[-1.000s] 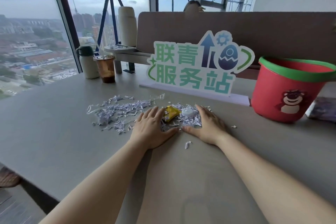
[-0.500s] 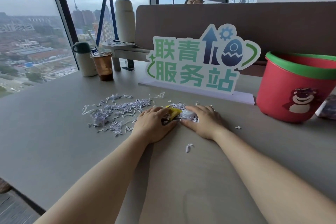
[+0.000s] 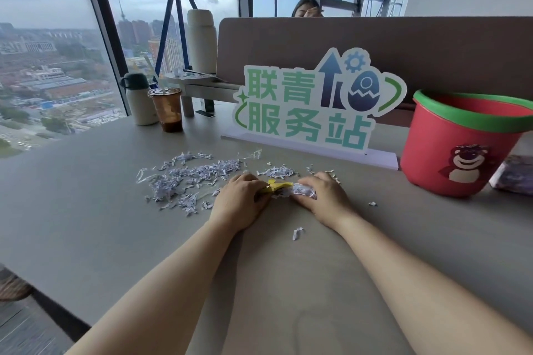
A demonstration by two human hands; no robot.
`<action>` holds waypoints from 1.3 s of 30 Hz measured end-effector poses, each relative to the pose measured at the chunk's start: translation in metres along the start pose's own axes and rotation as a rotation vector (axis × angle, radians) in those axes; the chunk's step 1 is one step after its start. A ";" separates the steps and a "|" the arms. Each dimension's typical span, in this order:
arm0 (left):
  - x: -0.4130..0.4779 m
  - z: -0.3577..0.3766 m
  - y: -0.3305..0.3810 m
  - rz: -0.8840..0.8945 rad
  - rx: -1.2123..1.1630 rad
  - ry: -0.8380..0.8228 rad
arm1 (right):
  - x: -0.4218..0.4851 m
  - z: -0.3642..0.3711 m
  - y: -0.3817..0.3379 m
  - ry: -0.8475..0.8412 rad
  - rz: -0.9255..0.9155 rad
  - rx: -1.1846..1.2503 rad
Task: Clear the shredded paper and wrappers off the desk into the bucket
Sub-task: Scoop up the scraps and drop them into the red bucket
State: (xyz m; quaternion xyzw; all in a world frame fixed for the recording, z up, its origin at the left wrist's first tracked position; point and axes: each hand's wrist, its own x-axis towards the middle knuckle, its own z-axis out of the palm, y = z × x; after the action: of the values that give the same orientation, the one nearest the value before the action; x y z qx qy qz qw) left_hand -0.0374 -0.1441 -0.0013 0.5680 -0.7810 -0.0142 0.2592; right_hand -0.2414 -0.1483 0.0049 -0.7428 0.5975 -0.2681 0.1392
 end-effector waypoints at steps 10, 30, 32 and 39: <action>-0.010 -0.013 0.014 0.012 -0.132 -0.004 | -0.018 -0.013 0.001 0.045 0.032 0.060; 0.039 -0.084 0.134 0.217 -0.163 0.092 | -0.055 -0.157 -0.003 0.293 0.074 -0.001; 0.046 -0.086 0.150 0.231 -0.182 0.095 | -0.060 -0.175 -0.001 0.332 0.070 0.002; 0.074 -0.086 0.206 0.305 -0.248 0.136 | -0.063 -0.231 0.019 0.428 0.131 0.002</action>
State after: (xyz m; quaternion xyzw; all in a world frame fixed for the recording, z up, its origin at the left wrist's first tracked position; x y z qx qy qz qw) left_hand -0.1992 -0.1140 0.1671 0.4064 -0.8310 -0.0322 0.3784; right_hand -0.3960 -0.0665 0.1692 -0.6284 0.6602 -0.4105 0.0272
